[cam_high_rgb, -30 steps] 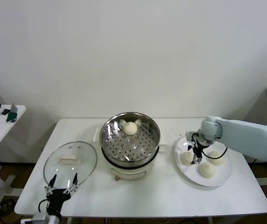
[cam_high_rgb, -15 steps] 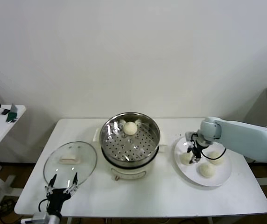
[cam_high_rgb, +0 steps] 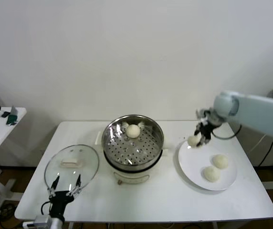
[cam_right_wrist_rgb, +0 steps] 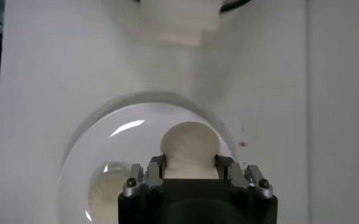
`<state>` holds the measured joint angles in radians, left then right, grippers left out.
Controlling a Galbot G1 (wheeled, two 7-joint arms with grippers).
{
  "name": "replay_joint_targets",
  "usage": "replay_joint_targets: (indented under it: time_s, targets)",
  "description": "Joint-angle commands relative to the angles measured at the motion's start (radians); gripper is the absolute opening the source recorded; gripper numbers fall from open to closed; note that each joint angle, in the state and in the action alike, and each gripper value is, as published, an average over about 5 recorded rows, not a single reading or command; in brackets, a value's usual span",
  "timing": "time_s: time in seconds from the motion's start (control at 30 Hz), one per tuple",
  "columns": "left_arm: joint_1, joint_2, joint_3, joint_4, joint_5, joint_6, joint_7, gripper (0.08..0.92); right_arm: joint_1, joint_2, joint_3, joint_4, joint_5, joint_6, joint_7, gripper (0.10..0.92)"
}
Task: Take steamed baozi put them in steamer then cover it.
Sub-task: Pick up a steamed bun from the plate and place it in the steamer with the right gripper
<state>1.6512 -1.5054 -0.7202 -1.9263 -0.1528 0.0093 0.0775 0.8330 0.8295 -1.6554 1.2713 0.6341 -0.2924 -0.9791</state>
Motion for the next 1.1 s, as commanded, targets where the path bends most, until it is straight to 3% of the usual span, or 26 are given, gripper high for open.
replay_joint_targets:
  time_s: [0.03,0.37,0.7,1.1]
  targets:
    - [-0.005,0.000,0.005,0.003,0.001,0.000,0.000,0.823,0.308,0.056,-0.038,0.056,0.219,0.001,-0.065,0.568]
    - [-0.006,-0.008,0.009,-0.011,0.001,0.001,0.001,0.823,0.121,0.272,0.156,0.194,0.293,-0.125,0.090,0.568]
    - [0.006,-0.012,0.000,-0.023,0.002,-0.001,0.001,0.823,-0.036,0.513,0.138,0.079,0.144,-0.148,0.153,0.568]
    - [0.018,-0.014,-0.001,-0.029,0.003,-0.003,0.000,0.823,-0.176,0.610,0.108,-0.066,0.027,-0.162,0.197,0.568]
